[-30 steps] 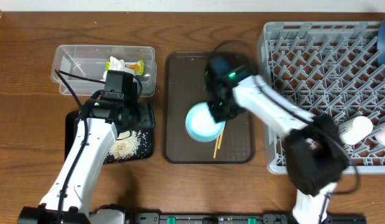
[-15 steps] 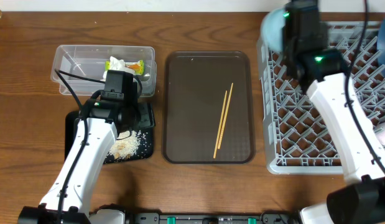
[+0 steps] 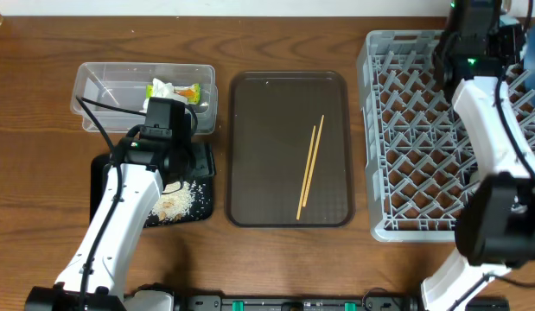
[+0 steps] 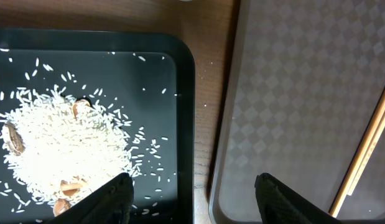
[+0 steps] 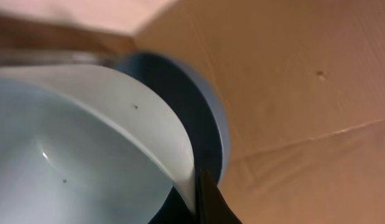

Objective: Sort waste into correct bins and load items into the dishwasher rack
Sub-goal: 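Carry the white bowl right and place it in the rack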

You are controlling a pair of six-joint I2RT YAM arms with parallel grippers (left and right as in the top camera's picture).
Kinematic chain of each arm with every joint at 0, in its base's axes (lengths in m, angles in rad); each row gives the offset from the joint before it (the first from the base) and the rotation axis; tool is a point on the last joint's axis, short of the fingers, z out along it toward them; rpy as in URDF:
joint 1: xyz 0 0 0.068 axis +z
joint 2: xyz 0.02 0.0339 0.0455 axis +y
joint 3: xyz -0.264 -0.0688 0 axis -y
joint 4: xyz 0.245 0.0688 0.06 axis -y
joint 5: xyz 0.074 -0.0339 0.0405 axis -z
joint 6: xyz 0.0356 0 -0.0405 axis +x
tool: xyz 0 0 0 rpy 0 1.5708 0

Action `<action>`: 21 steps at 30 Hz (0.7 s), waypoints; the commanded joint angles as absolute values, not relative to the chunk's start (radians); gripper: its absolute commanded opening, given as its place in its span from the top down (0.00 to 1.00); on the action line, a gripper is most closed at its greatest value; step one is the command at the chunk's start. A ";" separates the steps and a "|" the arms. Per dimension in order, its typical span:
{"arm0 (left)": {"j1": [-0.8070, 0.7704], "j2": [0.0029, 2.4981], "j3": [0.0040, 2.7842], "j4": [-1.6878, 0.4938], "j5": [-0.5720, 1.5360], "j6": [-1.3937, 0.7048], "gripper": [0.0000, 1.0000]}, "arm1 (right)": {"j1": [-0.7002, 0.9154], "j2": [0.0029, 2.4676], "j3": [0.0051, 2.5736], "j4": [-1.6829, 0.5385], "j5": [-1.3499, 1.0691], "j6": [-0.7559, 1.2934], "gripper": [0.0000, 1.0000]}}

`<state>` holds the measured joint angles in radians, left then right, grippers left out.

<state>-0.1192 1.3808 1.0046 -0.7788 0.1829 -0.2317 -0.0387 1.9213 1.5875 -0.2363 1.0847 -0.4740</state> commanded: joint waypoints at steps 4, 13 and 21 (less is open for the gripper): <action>-0.114 1.379 1.010 -0.781 0.175 -0.234 0.34 | -0.072 2.020 1.589 -0.227 1.231 -0.547 0.99; -0.114 1.379 1.010 -0.781 0.175 -0.242 0.34 | -0.064 2.080 1.570 -0.289 1.231 -0.445 0.99; -0.114 1.379 1.010 -0.781 0.175 -0.242 0.34 | -0.027 2.080 1.543 -0.434 1.230 -0.274 0.99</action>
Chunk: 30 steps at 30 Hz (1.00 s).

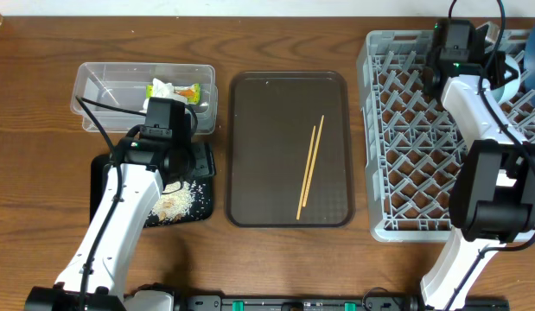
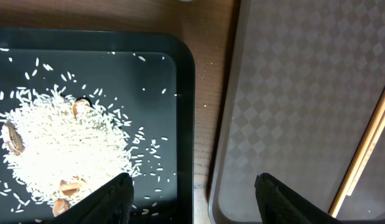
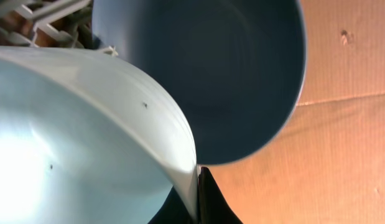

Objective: Sort waste into correct bins and load items into the dishwasher rack
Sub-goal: 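Carry the white bowl right and place it in the rack, then move the right gripper to the chopsticks and grasp one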

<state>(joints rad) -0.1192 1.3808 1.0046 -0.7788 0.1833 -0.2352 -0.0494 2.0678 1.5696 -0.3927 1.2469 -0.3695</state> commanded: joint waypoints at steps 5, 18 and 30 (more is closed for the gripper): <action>-0.114 1.379 1.010 -0.781 0.175 -0.245 0.34 | 0.033 2.080 1.543 -0.577 1.217 -0.200 0.97; -0.114 1.379 1.010 -0.781 0.175 -0.248 0.34 | 0.097 1.911 1.544 -0.710 0.809 -0.091 0.33; -0.114 1.379 1.010 -0.780 0.174 -0.248 0.34 | 0.164 1.568 1.544 -0.803 -0.051 -0.074 0.25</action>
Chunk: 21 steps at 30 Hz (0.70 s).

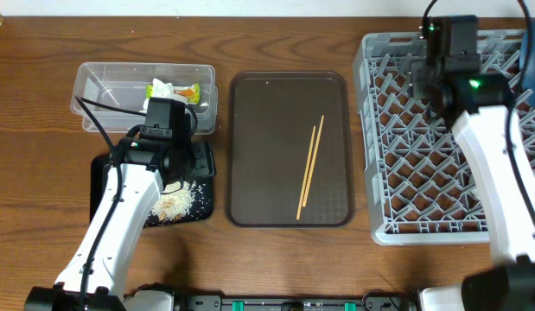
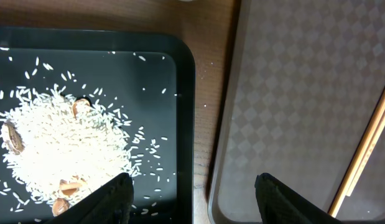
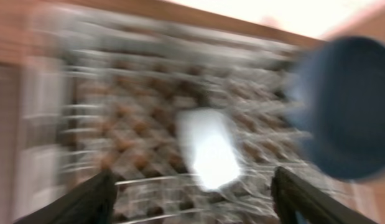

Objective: Sort waste into correct bins and load items into the dishwasher rack
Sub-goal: 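Move the right gripper to the chopsticks and grasp one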

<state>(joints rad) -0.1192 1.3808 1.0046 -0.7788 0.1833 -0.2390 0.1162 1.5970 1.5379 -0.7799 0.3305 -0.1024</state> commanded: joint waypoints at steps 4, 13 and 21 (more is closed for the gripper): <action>-0.114 1.379 1.010 -0.780 0.174 -0.248 0.34 | 0.240 1.570 1.542 -0.871 -0.143 0.034 0.23; -0.114 1.379 1.010 -0.780 0.174 -0.248 0.34 | 0.445 1.725 1.541 -1.024 -0.068 0.272 0.35; -0.114 1.379 1.010 -0.781 0.174 -0.248 0.34 | 0.510 1.919 1.541 -1.084 -0.016 0.470 0.46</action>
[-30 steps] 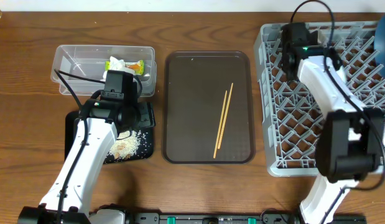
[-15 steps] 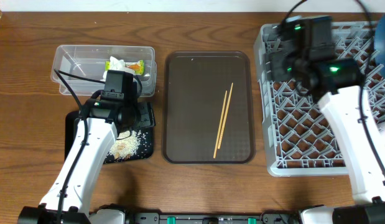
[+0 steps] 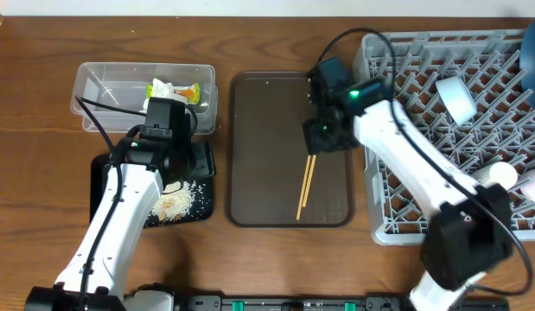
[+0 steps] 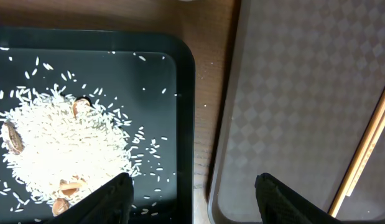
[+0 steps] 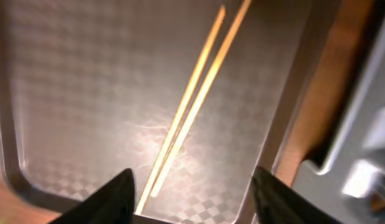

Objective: Sort waste into correct bins and load items into the dishwasher rack
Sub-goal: 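Move the right gripper to the chopsticks and grasp one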

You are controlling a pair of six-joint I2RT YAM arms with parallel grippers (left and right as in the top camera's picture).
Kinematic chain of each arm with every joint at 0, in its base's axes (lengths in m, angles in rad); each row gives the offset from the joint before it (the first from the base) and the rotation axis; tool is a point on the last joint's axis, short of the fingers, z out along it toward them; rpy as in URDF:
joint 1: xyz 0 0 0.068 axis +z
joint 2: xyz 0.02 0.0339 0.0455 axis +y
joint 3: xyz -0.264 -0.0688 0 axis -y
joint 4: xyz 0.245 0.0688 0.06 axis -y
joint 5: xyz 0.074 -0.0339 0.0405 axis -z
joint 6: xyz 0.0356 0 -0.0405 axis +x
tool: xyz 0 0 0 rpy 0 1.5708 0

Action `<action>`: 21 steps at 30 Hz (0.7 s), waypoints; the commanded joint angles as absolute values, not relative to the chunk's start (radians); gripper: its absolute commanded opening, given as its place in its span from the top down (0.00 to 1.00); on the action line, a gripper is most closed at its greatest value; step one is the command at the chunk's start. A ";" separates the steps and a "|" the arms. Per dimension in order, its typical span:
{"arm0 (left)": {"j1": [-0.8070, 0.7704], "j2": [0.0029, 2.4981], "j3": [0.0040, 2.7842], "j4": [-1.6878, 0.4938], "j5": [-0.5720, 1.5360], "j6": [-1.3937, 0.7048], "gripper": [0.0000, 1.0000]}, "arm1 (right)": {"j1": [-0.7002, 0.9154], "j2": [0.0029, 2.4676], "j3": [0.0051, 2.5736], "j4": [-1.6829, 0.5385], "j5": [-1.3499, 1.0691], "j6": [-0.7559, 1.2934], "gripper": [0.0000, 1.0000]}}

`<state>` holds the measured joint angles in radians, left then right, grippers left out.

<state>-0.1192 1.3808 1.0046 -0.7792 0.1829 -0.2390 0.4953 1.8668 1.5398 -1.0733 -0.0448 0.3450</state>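
Observation:
Two wooden chopsticks [image 3: 308, 177] lie side by side on the brown tray [image 3: 250, 173]; they show in the right wrist view as chopsticks [image 5: 192, 106]. My right gripper [image 3: 323, 134] hangs open over the tray just above their far ends, its gripper [image 5: 192, 186] empty. The grey dishwasher rack [image 3: 397, 216] holds a white cup [image 3: 455, 98] and a blue bowl at the far right edge. My left gripper [image 4: 193, 186] stands open and empty over the gap between the black tray [image 4: 186, 93] of rice and the brown tray.
A clear container [image 3: 103, 86] with wrappers sits at the back left. Rice and scraps [image 3: 176, 203] lie on the black tray. Another pale item [image 3: 496, 175] lies in the rack at the right. The rack's wall [image 5: 372, 124] stands close to my right gripper.
My right gripper was open over the far left part of the rack; it is now over the brown tray, above the chopsticks. The left arm has not moved.
My right gripper was shut on a white cup at the rack's far right corner, beside the blue bowl. Then it was open and away from there, with the cup lying in the rack. Now it hangs open over the chopsticks. The left arm stayed still.

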 commanded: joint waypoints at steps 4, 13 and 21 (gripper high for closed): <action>-0.114 1.379 1.010 -0.781 0.174 -0.248 0.34 | 0.516 2.000 1.541 -1.089 -0.035 0.513 0.47; -0.114 1.379 1.010 -0.781 0.174 -0.248 0.34 | 0.517 2.091 1.541 -1.051 -0.033 0.514 0.49; -0.114 1.379 1.010 -0.781 0.174 -0.248 0.34 | 0.518 2.095 1.534 -1.040 -0.007 0.527 0.51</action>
<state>-0.1192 1.3808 1.0046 -0.7788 0.1829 -0.2390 0.5114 2.0827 1.5398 -1.0420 -0.0261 0.5045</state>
